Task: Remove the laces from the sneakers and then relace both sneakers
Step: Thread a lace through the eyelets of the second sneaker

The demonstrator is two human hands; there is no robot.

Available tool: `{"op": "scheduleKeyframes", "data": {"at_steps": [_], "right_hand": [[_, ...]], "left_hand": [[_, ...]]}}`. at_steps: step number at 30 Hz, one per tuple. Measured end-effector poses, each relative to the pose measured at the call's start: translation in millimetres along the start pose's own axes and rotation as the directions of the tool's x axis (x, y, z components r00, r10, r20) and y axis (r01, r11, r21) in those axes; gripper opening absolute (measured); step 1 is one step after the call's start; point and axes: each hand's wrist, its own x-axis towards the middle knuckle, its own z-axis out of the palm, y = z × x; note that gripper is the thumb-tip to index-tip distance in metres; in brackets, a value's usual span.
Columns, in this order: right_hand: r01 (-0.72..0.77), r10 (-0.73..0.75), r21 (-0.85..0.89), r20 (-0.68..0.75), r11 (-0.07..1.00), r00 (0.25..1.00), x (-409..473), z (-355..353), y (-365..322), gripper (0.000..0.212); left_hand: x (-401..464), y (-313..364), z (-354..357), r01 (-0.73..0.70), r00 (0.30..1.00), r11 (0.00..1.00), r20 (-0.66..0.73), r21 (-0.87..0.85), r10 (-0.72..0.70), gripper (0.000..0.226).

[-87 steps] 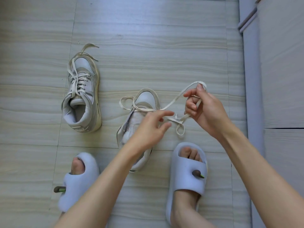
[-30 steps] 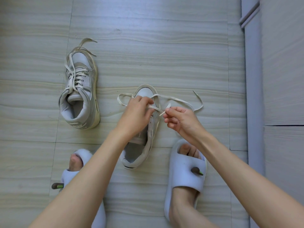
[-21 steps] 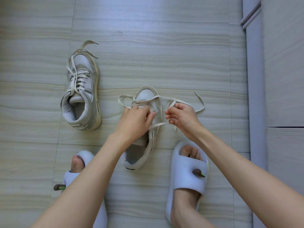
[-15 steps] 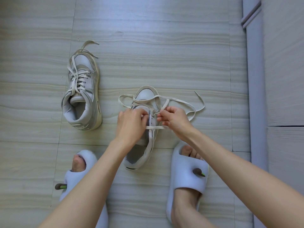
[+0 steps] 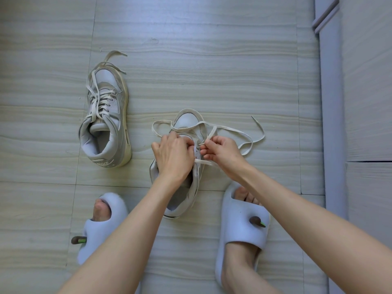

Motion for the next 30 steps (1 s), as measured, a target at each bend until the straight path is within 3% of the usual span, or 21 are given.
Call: {"op": "scheduleKeyframes", "data": {"at_steps": [4,8,12,16,20,25,27,30], "right_hand": [[-0.011,0.010,-0.047,-0.021,0.999,1.000,1.1,1.2,-1.7,0.025],[0.002,-0.015,-0.211,-0.060,0.977,0.998,0.6,4.5,-2.0,0.020],[0.020,-0.047,-0.264,-0.098,0.964,0.994,-0.5,6.8,-4.2,0.020],[-0.080,0.081,0.025,-0.063,0.997,0.995,-2.4,10.1,-4.9,0.024],[-0.076,0.091,0.250,-0.048,0.965,0.995,-2.3,7.5,-17.4,0.020],[-0.040,0.065,0.613,-0.019,0.789,0.998,-7.8,-33.9,-43.5,0.016],[0.001,0.064,0.626,-0.081,0.780,0.995,-10.9,-53.7,-44.1,0.014],[0.038,0.056,0.430,-0.203,0.902,0.978,-12.7,-76.6,-33.8,0.014]], "left_hand": [[-1.2,-6.3,-0.7,-0.054,0.998,0.998,-0.022,-0.013,0.054,0.021],[1.8,-10.8,-2.1,-0.108,0.993,0.994,-0.039,-0.017,0.108,0.017],[10.7,-13.4,-2.3,-0.171,0.985,0.985,0.012,-0.010,0.171,0.011],[14.7,-17.0,-1.6,-0.230,0.971,0.964,0.029,-0.133,0.236,0.007],[12.9,-23.5,-0.1,-0.271,0.961,0.935,-0.009,-0.227,0.276,0.003],[14.4,-27.9,-6.1,-0.227,0.966,0.892,0.029,-0.391,0.259,0.010],[12.6,-31.6,-11.2,-0.174,0.972,0.853,0.052,-0.492,0.229,0.015],[7.6,-36.2,-22.9,-0.136,0.976,0.795,0.056,-0.592,0.210,0.015]]}}
